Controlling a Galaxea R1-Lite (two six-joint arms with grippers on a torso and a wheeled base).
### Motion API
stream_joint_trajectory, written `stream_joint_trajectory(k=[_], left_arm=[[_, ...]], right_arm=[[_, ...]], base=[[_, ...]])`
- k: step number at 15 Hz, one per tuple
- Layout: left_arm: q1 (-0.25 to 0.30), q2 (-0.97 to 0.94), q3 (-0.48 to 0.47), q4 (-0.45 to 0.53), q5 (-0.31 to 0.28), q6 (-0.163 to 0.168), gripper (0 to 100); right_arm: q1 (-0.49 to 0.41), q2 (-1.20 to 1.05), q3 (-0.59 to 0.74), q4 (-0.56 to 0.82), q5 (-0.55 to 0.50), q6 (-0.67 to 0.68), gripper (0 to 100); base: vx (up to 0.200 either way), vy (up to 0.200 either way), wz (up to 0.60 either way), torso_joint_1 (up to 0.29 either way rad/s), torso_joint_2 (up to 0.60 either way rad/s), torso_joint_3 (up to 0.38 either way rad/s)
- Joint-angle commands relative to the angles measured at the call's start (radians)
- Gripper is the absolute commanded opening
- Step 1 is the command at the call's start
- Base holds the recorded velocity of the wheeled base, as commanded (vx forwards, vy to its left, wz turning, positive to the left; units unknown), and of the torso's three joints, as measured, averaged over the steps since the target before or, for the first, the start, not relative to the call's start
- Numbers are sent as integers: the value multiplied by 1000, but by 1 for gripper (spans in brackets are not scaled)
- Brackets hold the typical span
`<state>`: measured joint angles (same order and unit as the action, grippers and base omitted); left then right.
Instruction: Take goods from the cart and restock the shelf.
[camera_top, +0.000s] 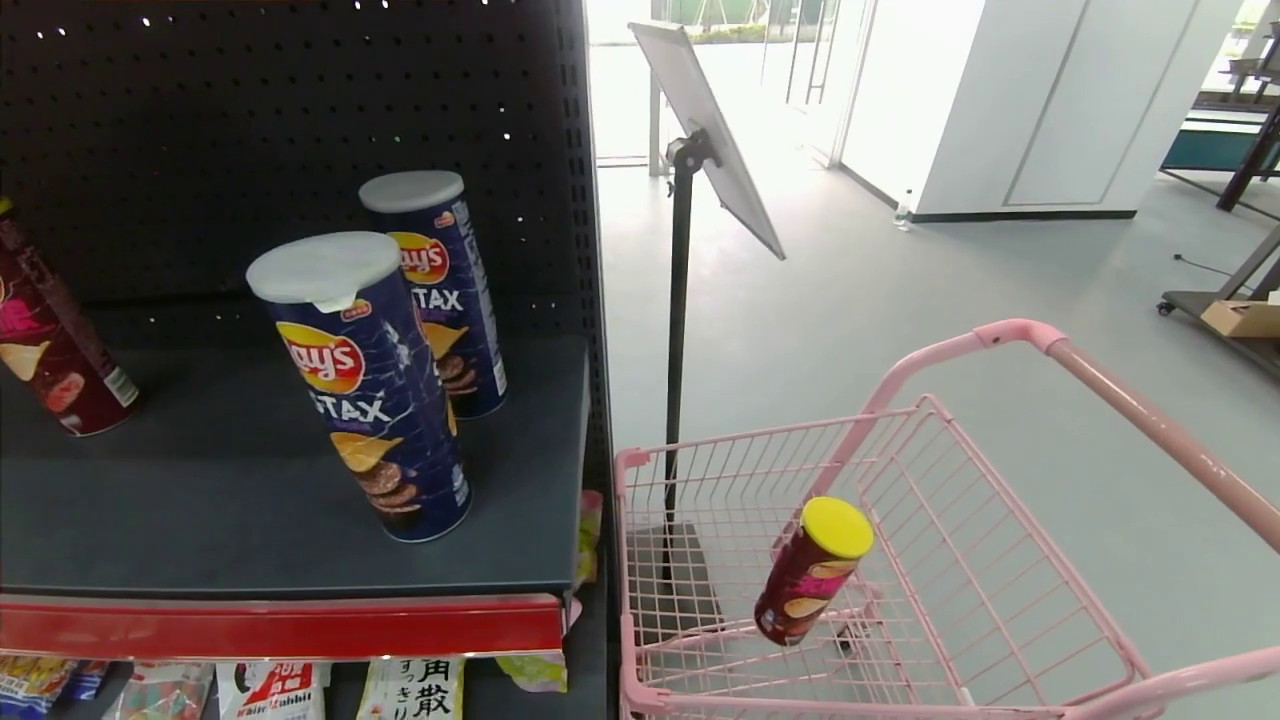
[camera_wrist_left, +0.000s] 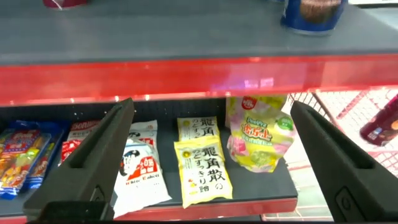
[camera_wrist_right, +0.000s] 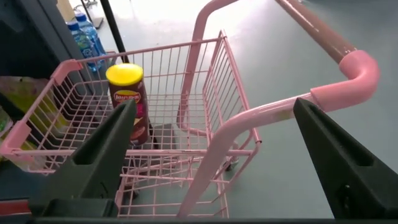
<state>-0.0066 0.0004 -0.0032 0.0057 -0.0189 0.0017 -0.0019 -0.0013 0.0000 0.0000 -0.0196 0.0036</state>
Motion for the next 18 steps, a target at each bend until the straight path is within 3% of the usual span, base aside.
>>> stream_joint_trajectory(k=[1,12,18], left_arm=[[-1,0,0,0,1,0,100],[-1,0,0,0,-1,0,100],[0,0,0,0,-1,0,100]], right_arm=[[-1,1,0,0,0,-1,100],[-1,1,0,0,1,-2,100],[-1,1,0,0,1,-2,100]], base=[[0,0,0,-183,447,266],[0,0,0,-204,523,319],[0,200,0,-29,84,58]])
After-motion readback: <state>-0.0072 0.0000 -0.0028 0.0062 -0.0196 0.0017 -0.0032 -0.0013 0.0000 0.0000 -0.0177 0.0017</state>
